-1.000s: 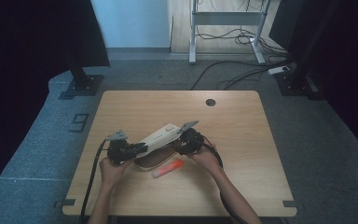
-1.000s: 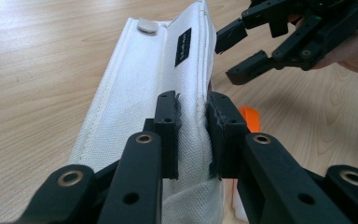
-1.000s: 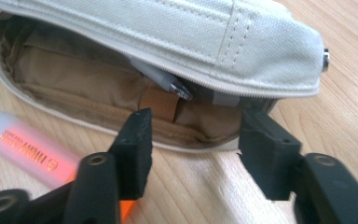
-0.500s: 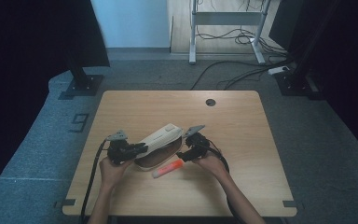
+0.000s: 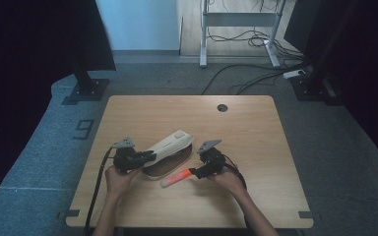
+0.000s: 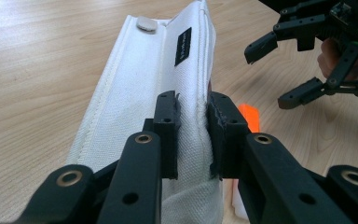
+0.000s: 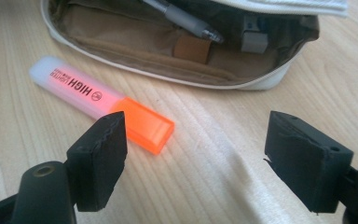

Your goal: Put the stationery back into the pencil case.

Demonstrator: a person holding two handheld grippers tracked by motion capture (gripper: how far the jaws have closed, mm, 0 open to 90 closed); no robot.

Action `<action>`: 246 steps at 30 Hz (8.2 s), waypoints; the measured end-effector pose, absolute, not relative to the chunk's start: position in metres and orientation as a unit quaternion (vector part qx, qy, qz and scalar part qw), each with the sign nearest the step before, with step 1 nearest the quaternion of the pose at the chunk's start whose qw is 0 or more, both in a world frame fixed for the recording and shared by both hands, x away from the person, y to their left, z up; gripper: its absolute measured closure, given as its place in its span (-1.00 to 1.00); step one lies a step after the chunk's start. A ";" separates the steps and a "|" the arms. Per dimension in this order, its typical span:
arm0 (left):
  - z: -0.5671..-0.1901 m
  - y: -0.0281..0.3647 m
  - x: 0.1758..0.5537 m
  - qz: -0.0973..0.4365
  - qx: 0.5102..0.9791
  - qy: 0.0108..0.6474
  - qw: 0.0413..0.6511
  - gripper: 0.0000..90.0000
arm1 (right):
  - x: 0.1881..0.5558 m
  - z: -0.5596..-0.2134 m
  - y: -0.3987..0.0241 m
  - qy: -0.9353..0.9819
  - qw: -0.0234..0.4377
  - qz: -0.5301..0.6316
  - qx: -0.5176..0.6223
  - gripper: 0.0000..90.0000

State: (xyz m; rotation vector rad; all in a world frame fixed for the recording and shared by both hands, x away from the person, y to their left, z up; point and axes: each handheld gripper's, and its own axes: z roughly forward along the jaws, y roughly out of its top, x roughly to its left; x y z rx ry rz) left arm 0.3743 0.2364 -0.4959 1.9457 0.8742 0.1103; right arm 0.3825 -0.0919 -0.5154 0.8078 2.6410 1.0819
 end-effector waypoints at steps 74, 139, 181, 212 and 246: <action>-0.498 0.235 0.375 0.042 0.800 0.358 0.479 0.63 | 0.342 -0.533 -0.045 0.926 0.011 0.344 0.151 0.46; -0.494 0.236 0.373 0.050 0.793 0.364 0.485 0.69 | 0.366 -0.496 -0.064 0.892 0.074 0.388 0.220 0.46; -0.492 0.237 0.372 0.045 0.791 0.361 0.491 0.69 | 0.410 -0.519 -0.027 0.894 0.110 0.363 0.238 0.46; -0.494 0.238 0.374 0.038 0.791 0.362 0.492 0.68 | 0.425 -0.522 -0.047 0.881 0.148 0.336 0.300 0.03; -0.502 0.230 0.373 0.027 0.813 0.341 0.472 0.56 | 0.426 -0.522 -0.065 0.871 0.141 0.343 0.321 0.38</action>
